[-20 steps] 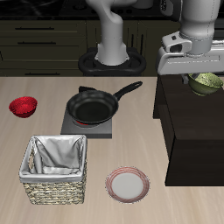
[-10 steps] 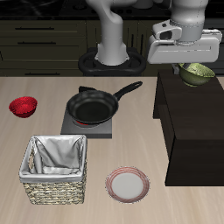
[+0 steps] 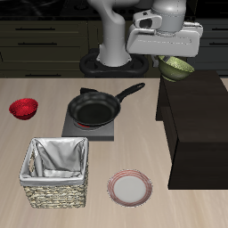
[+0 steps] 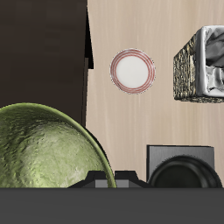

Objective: Place the green bowl on the plate

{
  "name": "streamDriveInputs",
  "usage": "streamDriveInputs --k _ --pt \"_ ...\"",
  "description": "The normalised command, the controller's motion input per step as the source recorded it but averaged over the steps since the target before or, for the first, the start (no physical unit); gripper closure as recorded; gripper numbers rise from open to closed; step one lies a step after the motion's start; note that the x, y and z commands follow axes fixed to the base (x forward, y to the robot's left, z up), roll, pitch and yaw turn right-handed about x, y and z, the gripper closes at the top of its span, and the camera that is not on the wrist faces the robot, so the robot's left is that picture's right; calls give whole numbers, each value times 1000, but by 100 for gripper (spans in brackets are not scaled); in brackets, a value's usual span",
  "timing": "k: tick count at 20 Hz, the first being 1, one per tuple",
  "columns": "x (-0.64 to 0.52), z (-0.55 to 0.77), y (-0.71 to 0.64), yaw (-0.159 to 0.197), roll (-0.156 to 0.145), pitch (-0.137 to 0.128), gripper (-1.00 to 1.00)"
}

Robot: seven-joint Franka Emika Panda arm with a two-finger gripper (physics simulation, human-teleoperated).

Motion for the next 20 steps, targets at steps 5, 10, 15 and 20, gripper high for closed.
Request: streamDriveInputs --k 5,10,15,20 --pt "-120 202 -665 -13 -82 -36 100" --pt "-90 95 -314 -18 -37 -7 100" --pt "62 99 -146 9 -23 -7 100" --pt "116 201 -194 -28 -33 -14 100"
